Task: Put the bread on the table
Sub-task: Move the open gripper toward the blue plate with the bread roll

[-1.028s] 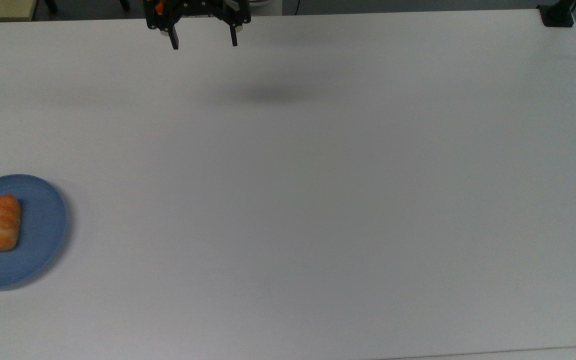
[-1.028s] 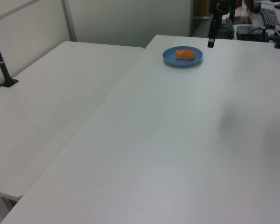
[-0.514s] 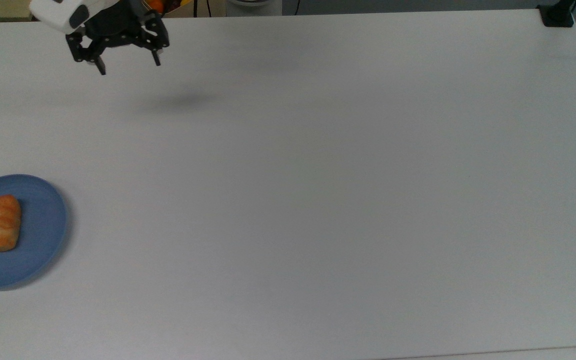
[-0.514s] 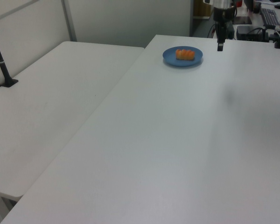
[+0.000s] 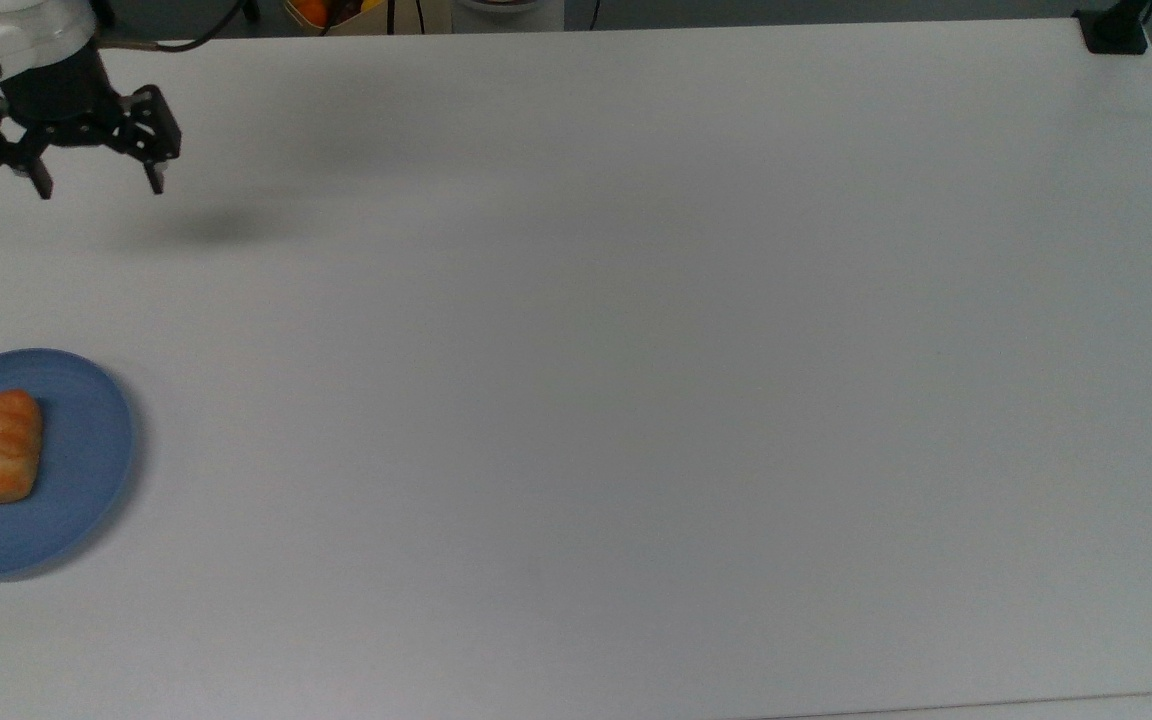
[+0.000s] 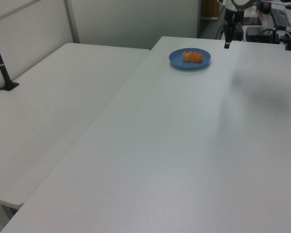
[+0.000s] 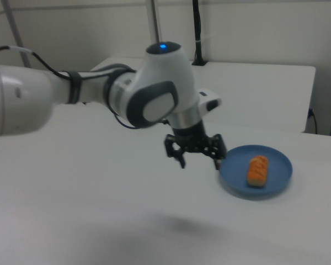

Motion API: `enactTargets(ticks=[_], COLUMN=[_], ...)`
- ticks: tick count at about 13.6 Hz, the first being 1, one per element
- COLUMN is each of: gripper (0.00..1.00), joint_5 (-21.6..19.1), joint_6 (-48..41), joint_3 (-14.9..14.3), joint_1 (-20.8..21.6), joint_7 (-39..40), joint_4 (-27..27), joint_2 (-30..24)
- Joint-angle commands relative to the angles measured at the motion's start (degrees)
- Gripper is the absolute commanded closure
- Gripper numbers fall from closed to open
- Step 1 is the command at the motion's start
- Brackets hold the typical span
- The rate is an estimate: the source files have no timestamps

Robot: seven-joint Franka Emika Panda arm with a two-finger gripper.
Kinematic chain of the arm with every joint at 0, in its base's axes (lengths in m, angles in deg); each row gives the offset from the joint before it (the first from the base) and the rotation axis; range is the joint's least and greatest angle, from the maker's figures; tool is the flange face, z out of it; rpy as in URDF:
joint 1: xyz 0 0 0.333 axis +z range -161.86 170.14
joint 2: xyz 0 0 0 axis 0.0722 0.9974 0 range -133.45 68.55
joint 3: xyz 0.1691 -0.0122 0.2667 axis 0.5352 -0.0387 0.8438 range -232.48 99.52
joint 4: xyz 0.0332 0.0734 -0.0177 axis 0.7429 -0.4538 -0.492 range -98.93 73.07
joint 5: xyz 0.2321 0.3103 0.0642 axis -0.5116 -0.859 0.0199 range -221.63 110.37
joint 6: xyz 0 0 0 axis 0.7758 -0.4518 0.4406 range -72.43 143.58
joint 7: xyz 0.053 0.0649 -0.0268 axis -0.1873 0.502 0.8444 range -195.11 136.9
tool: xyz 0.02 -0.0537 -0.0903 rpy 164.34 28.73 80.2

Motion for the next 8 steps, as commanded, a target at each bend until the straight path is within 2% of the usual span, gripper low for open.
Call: enactTargets(ticks=[1, 4, 8], gripper=[0.00, 0.00, 0.00], joint_5=[-5.43, -8.34, -13.96], joint_6=[10.55, 18.82, 21.39], joint_3=[-0.32, -0.40, -0.40], joint_1=[-2.31, -2.76, -3.90], joint_7=[0.19, 0.10, 0.10], joint_4=[3.89, 7.22, 15.47], joint_2=[6.16, 11.17, 17.94])
